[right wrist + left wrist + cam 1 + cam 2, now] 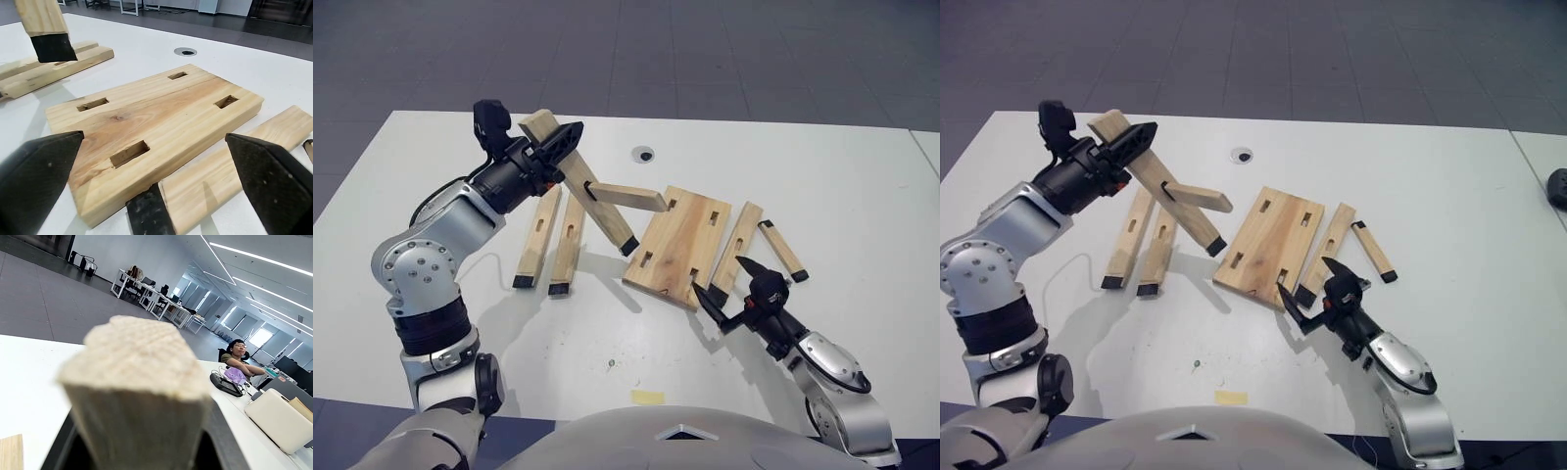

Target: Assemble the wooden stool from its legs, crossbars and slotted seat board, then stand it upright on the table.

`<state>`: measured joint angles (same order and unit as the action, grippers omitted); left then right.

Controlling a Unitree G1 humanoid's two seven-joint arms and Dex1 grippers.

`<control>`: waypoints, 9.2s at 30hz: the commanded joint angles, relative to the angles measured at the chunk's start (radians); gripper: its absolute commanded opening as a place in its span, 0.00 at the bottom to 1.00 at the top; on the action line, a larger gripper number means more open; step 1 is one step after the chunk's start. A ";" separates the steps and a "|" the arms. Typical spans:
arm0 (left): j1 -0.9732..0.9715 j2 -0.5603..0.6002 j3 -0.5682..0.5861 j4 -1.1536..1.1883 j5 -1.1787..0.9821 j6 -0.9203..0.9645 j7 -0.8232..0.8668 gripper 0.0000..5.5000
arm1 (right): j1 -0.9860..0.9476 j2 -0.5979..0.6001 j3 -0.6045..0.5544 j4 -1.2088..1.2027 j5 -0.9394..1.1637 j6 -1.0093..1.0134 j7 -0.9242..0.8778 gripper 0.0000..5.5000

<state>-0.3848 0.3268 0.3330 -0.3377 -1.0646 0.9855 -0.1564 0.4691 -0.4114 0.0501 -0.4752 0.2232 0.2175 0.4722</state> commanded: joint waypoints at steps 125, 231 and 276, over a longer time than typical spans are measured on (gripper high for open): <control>0.177 0.163 -0.501 -0.039 0.596 -0.320 -0.354 0.19 | -0.254 0.063 0.123 0.237 -0.296 -0.162 -0.080 0.98; -0.215 0.243 -0.433 0.042 0.881 -0.843 -0.543 0.37 | -0.989 0.304 -0.250 0.010 1.155 0.318 -0.457 0.91; -0.154 0.284 -0.390 0.145 0.911 -0.540 -0.356 0.91 | -0.960 0.199 -0.429 0.133 0.763 0.056 -0.468 0.18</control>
<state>-0.6204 0.5567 0.0392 -0.2467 -0.3202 0.4728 -0.5680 -0.5283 -0.1695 -0.3739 -0.3526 1.0458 0.2740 -0.0100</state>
